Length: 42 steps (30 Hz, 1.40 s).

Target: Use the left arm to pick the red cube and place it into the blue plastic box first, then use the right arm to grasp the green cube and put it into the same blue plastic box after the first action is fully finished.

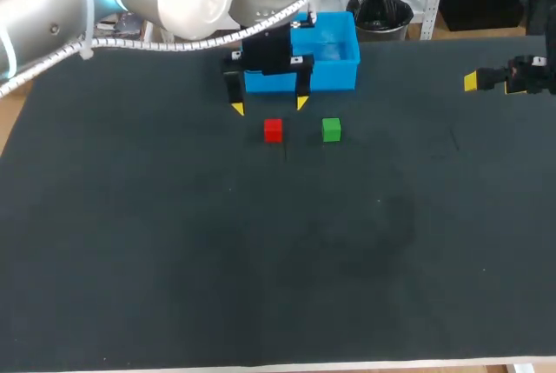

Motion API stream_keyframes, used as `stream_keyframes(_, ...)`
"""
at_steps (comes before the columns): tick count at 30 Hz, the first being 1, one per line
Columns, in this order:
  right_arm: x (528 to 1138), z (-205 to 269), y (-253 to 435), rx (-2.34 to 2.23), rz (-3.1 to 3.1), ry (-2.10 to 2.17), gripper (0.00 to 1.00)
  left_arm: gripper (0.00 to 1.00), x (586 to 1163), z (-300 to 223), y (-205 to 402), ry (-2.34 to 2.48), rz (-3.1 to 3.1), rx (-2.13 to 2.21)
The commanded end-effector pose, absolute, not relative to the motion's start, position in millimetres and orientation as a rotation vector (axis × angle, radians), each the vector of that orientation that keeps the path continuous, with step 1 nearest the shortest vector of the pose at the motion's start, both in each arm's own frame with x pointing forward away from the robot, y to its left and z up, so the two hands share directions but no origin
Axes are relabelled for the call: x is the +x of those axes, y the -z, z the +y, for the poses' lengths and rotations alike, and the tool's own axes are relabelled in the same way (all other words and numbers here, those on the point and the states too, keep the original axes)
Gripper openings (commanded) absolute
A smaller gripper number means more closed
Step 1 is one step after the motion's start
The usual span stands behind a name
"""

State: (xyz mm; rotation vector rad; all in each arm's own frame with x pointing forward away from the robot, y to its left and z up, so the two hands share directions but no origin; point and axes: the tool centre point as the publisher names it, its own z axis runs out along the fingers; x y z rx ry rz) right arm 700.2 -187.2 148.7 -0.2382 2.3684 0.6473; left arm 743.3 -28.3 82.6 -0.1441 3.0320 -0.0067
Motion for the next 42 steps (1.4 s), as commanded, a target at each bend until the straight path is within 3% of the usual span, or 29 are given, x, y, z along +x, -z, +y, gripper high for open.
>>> stream_keyframes(1,700.0,-186.5,-149.3,-0.236,2.371,-0.644,1.00,1.00,751.7,-31.5,-71.7,-0.008,3.047,-0.142)
stream_keyframes(23,700.0,-186.5,-149.3,-0.236,2.371,-0.644,1.00,1.00,779.4,-25.5,-26.7,-0.052,3.077,-0.180)
stream_keyframes(42,700.0,-186.5,-149.3,-0.236,2.371,-0.644,1.00,1.00,770.6,-20.0,2.3,-0.117,3.097,-0.103)
